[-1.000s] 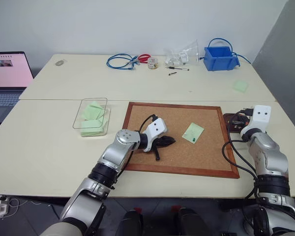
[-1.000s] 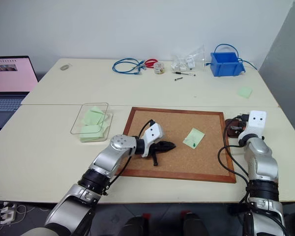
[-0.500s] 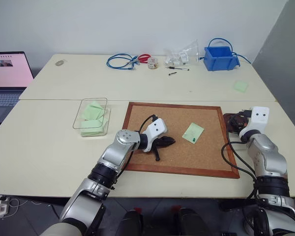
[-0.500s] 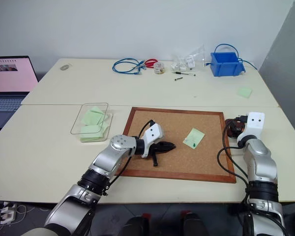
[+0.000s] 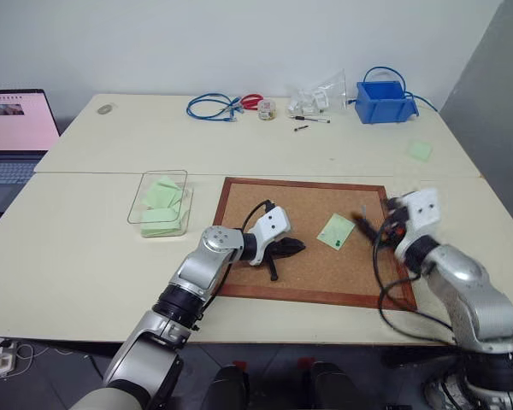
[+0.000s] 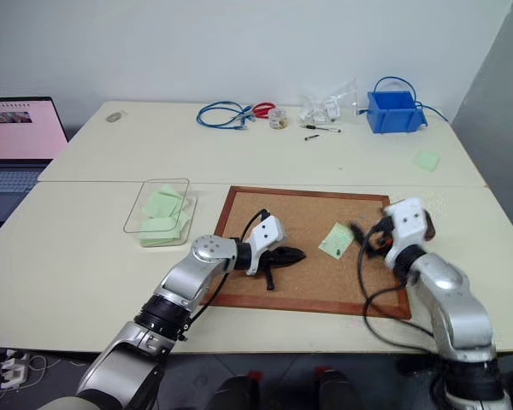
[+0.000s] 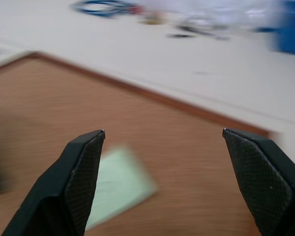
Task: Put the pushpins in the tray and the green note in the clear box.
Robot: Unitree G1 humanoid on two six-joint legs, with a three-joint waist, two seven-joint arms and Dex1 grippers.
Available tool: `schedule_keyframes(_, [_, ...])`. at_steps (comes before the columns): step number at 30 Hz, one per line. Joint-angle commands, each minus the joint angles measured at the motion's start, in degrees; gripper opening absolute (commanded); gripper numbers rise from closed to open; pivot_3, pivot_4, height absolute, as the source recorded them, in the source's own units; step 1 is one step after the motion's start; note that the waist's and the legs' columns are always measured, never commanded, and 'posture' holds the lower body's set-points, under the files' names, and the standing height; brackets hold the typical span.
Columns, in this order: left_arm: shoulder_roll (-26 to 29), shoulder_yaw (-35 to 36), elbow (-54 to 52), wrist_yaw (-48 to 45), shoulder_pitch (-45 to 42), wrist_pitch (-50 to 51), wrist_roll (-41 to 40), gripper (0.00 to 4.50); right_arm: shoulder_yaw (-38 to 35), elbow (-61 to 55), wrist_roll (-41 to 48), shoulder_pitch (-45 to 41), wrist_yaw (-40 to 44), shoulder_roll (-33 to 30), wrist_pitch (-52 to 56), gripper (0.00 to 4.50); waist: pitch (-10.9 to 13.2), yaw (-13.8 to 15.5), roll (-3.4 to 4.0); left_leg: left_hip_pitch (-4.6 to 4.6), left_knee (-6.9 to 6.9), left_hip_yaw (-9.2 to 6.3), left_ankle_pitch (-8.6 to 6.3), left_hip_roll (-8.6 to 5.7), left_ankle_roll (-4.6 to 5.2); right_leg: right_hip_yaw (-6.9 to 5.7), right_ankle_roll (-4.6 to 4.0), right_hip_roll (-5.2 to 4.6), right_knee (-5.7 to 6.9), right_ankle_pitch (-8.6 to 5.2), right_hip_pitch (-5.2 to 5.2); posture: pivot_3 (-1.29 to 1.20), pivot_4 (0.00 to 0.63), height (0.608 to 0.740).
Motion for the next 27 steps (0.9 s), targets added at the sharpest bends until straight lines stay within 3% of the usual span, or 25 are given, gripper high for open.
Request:
schedule_keyframes(1, [0.42,-1.77,2.39,-0.49,0.83,1.36,1.7,0.0,3.51,-1.98,0.32,0.27,2.23,0.11,0.08,4.08,0.0,0.0,0.0,0.0,0.03,0.0,0.0,0.0,0.0,0.0,0.02,0.0,0.0,0.01,0.01,0.0,0.15,0.74])
schedule_keyframes(8, [0.4,-1.81,2.36,-0.7,0.11,1.41,1.64,0.0,7.42,5.06,-3.85,-1.18,2.45,1.64,-3.93,4.08,0.0,0.12,-0.01,-0.01,0.04,0.0,0.0,-0.01,0.0,-0.01,0.05,0.0,-0.02,0.02,0.0,0.0,0.15,0.74])
schedule_keyframes(24, [1.05,-2.0,-0.17,-0.82,1.23,2.72,1.43,0.0,2.59,7.32,-3.31,2.45,4.77,0.35,-5.37,4.08,0.0,0.2,-0.01,-0.01,0.03,0.0,0.0,0.0,0.0,0.0,0.05,0.01,-0.02,0.02,-0.01,0.0,0.15,0.74])
schedule_keyframes(27, [0.77,-2.01,0.32,-0.69,0.83,2.51,1.49,0.0,2.4,7.86,-3.63,2.72,5.06,0.4,-5.75,3.65,0.0,0.21,-0.01,-0.01,0.03,0.02,0.0,-0.01,0.0,0.02,0.05,0.0,-0.02,0.02,-0.01,0.0,0.15,0.74])
